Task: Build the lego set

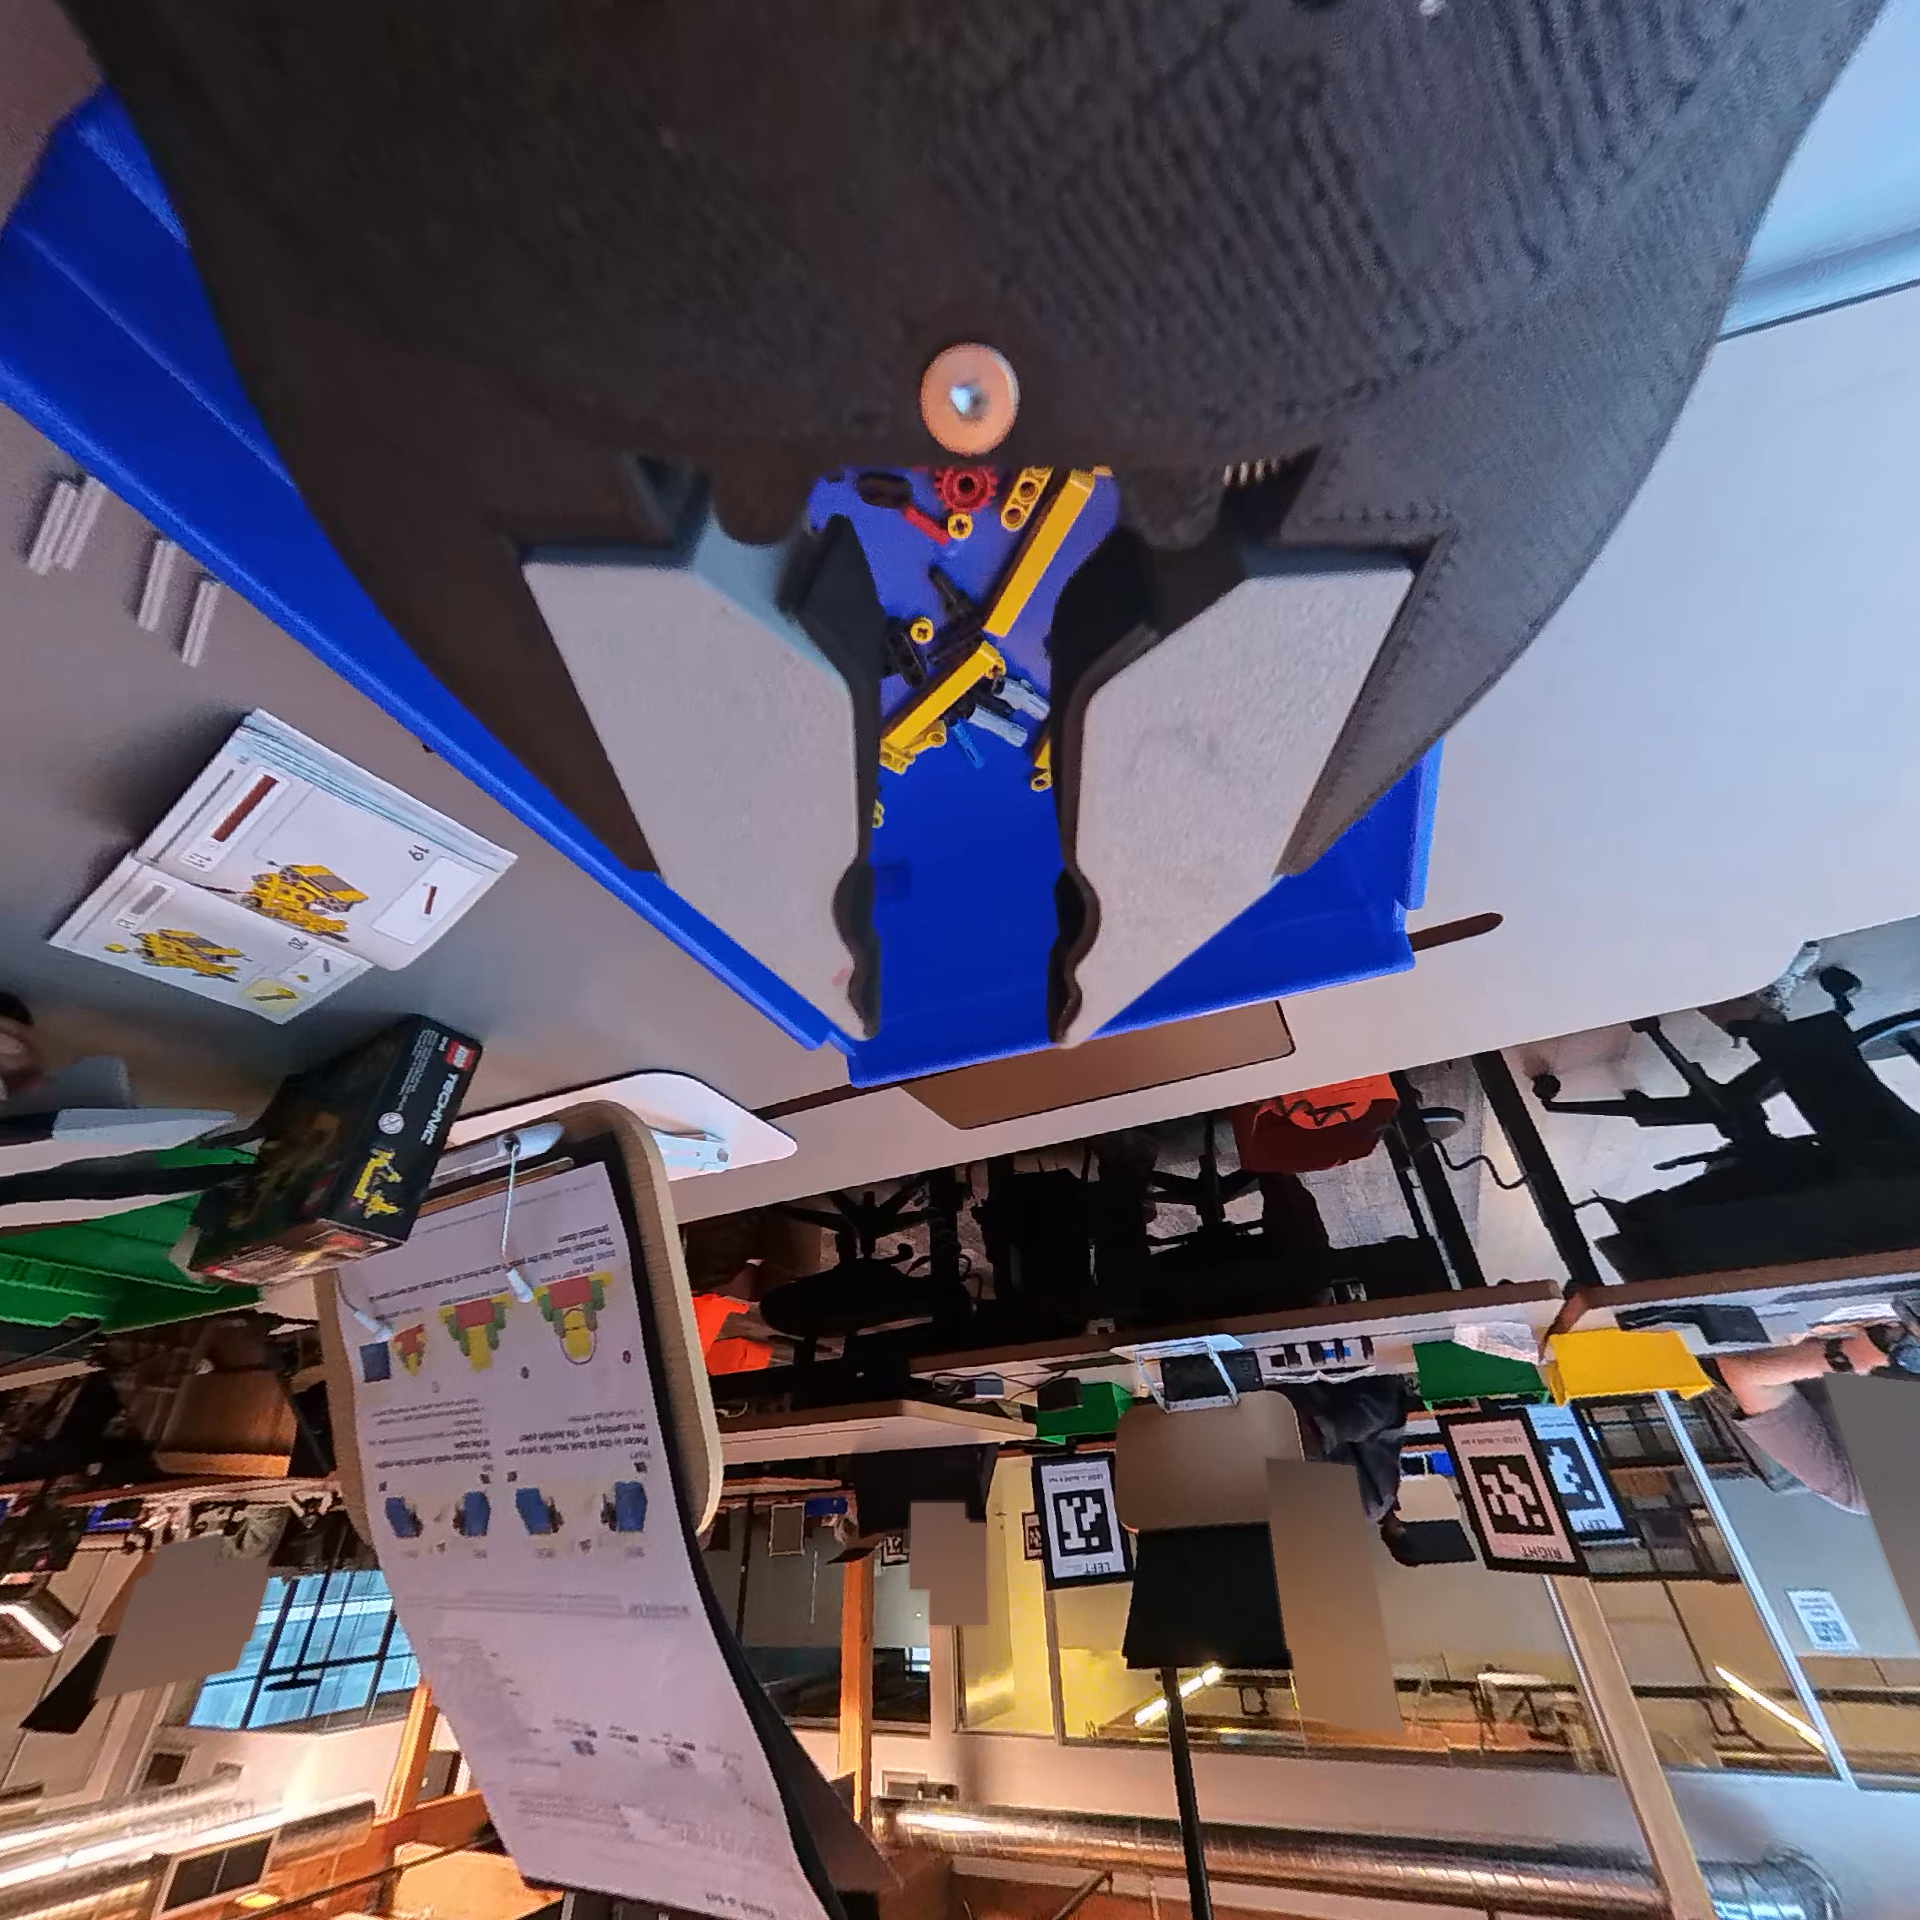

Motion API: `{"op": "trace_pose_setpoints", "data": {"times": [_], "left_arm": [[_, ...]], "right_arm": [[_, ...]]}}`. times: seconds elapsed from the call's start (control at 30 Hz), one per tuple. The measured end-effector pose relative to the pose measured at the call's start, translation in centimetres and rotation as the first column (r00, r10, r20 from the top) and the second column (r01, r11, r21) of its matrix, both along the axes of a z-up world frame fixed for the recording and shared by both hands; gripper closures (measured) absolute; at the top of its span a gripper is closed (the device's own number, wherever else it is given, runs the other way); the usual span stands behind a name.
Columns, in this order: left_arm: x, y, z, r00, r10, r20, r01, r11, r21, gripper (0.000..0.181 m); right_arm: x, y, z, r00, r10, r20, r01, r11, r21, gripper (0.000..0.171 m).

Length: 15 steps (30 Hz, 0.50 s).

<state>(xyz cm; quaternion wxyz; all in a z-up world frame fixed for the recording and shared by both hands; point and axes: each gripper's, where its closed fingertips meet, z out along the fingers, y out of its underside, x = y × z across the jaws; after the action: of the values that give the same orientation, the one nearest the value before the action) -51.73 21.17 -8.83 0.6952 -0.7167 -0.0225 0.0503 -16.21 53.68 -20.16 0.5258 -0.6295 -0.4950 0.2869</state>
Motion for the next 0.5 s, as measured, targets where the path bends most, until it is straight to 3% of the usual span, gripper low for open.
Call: {"op": "trace_pose_setpoints", "data": {"times": [0.5], "left_arm": [[-0.2,1.6,-3.0,0.999,0.025,-0.045,-0.030,0.993,-0.112,0.153]], "right_arm": [[-0.3,-0.6,0.2,0.998,0.056,-0.028,-0.058,0.997,-0.042,0.123]]}}
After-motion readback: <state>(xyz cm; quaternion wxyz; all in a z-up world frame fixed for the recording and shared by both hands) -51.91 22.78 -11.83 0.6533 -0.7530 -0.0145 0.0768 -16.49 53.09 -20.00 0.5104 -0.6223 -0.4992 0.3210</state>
